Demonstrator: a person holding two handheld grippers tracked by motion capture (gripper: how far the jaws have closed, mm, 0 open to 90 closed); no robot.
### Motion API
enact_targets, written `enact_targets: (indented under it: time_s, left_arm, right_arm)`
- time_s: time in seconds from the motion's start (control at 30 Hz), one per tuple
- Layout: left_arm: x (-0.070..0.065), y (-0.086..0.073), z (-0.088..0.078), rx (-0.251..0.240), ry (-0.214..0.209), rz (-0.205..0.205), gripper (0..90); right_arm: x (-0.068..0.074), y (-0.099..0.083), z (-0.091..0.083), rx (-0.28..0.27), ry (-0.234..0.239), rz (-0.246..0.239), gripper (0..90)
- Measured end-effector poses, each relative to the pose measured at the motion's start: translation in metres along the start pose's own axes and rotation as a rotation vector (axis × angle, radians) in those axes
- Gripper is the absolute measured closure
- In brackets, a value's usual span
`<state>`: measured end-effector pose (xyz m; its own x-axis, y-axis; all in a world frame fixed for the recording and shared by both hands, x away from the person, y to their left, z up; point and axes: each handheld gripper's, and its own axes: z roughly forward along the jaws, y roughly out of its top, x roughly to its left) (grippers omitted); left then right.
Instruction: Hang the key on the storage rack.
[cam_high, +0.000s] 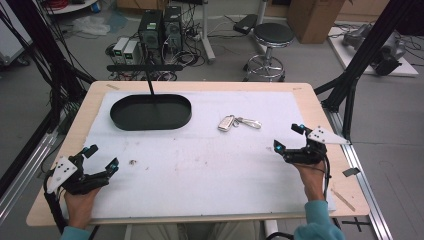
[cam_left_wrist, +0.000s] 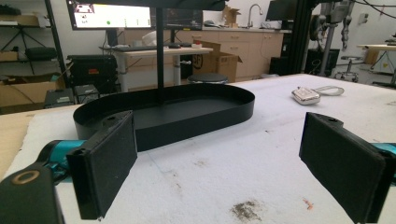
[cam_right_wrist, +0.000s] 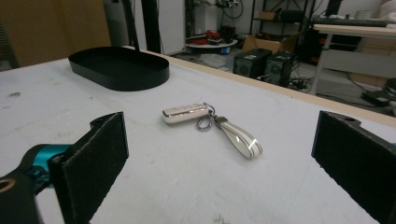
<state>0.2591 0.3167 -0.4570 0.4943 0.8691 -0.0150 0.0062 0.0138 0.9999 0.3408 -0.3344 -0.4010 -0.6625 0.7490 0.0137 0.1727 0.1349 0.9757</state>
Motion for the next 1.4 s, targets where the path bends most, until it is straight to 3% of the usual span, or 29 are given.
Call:
enact_targets:
  time_s: [0.3,0.43,0.47,0.6,0.77,1.03,1.17,1.4]
  left_arm:
    - [0.000,0.000,0.000,-0.001,-0.001,0.001,11.6]
    - [0.000,0.000,0.000,-0.001,-0.001,0.003,11.6]
    - [0.000,0.000,0.000,-0.002,-0.001,0.003,11.6]
    - [0.000,0.000,0.000,-0.003,-0.001,0.003,11.6]
    - [0.000,0.000,0.000,-0.003,0.000,0.003,11.6]
    - [0.000,0.000,0.000,-0.002,0.000,0.002,11.6]
    - [0.000,0.000,0.000,-0.002,-0.001,0.002,11.6]
    - [0.000,0.000,0.000,-0.003,-0.001,0.003,11.6]
  right_arm:
    - [-0.017,0.040,0.030,0.120,0.046,-0.057,3.1]
    - [-0.023,0.049,0.040,0.164,0.068,-0.056,3.1]
    - [-0.027,0.054,0.048,0.200,0.086,-0.059,3.1]
    - [-0.034,0.062,0.063,0.258,0.116,-0.077,3.1]
    - [-0.041,0.066,0.079,0.313,0.138,-0.079,3.2]
    - [-0.045,0.068,0.105,0.441,0.138,-0.146,3.2]
    - [-0.045,0.064,0.116,0.490,0.146,-0.154,3.2]
    - [-0.051,0.058,0.129,0.540,0.158,-0.153,4.2]
